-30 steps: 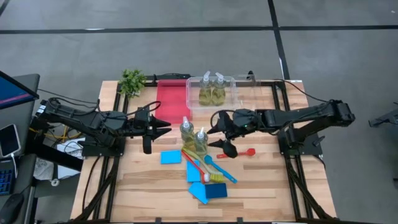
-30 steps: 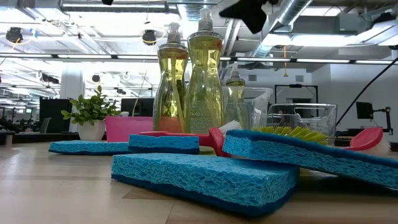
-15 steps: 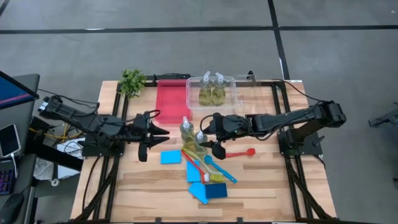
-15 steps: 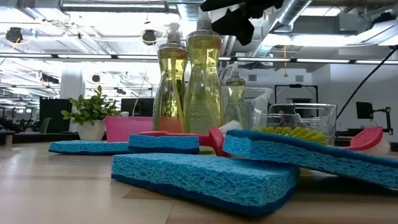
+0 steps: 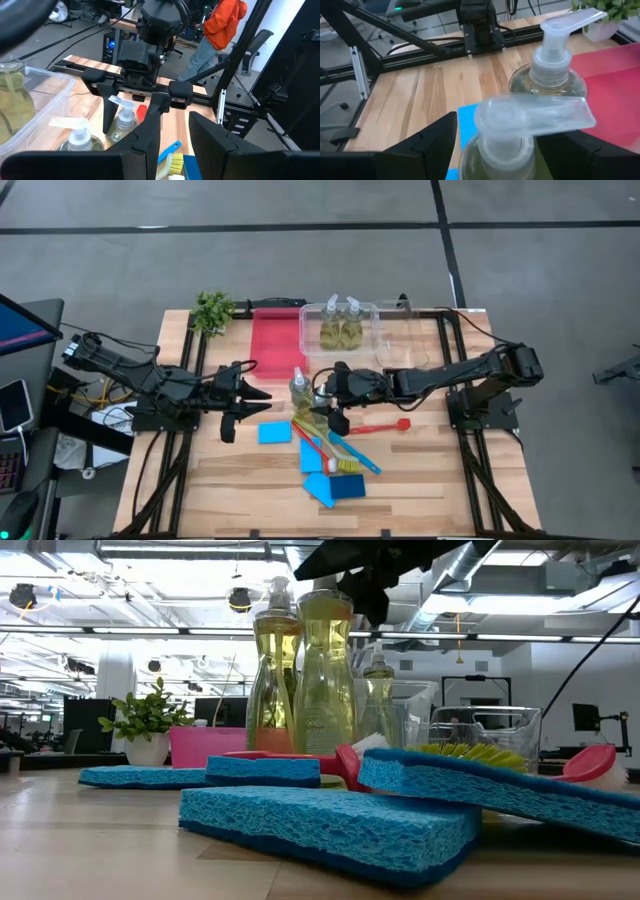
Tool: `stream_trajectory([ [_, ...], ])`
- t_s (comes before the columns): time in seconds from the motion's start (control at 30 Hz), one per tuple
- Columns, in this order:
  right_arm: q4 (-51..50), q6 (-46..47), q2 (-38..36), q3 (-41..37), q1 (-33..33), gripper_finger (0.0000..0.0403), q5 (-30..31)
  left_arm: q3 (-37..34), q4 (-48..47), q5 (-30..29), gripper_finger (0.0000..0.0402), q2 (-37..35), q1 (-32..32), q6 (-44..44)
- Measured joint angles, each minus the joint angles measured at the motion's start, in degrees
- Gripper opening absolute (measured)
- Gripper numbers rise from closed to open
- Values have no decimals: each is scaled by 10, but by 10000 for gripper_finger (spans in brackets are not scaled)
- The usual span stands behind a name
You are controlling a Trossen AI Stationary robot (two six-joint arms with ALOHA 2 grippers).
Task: Pick & Place Kitchen Sink Supplies
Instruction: Put the green dishwashing liquid into the white bin
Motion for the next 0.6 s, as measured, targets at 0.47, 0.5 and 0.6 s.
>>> stream_trajectory([
  [0.47, -4, 2, 0, -1, 0, 228, 3, 0, -1, 4, 104, 0, 0, 0],
  [0.5, -4, 2, 0, -1, 0, 219, 3, 0, -1, 4, 104, 0, 0, 0],
  [0.6, -5, 2, 0, -1, 0, 187, 4, 0, -2, 4, 104, 0, 0, 0],
])
